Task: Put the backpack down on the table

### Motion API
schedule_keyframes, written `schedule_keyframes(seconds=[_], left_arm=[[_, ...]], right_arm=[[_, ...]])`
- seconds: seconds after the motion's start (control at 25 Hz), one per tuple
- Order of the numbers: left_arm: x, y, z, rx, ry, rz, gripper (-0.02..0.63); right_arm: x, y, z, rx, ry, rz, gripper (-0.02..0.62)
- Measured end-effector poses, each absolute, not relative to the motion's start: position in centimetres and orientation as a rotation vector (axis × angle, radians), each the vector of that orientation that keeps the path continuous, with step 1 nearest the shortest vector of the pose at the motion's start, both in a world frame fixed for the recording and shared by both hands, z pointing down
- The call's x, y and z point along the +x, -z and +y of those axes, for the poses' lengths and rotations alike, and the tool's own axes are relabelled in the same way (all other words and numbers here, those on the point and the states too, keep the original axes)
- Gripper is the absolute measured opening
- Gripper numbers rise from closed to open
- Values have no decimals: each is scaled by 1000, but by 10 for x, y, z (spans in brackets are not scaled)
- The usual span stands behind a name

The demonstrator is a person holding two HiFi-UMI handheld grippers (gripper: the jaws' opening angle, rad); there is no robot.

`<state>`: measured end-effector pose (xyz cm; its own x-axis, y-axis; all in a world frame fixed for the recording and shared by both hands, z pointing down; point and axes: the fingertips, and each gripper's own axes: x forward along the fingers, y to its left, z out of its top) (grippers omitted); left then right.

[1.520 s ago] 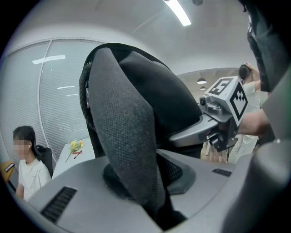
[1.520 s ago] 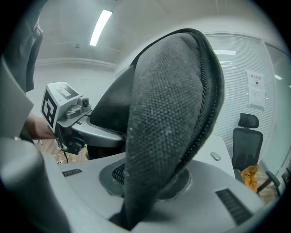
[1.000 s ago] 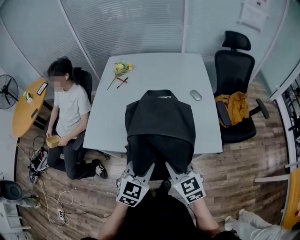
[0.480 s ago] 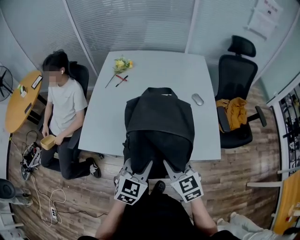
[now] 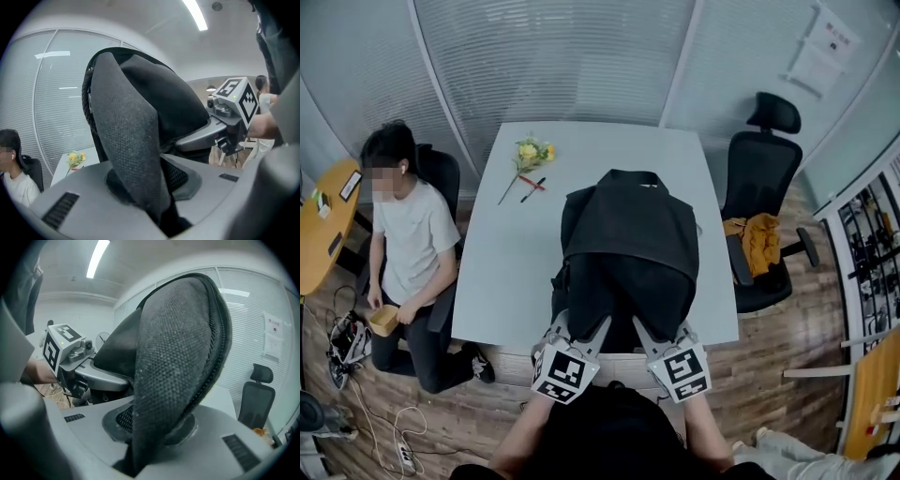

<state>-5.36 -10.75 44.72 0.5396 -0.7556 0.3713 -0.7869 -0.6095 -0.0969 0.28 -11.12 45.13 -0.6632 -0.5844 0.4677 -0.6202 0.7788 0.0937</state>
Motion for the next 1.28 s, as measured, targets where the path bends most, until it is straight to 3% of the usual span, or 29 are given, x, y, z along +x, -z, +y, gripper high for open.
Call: schedule_keyframes(seconds=[0.6,1.28], left_arm=[[-110,-458,-166,2803,-572,-1184,81],[-89,-438,-228,2786,-560,-1285,86]], right_arm=[[-53,-462,-160,1019,-118,-2416,69],[-33,-442,-226,905,20,-2453,64]])
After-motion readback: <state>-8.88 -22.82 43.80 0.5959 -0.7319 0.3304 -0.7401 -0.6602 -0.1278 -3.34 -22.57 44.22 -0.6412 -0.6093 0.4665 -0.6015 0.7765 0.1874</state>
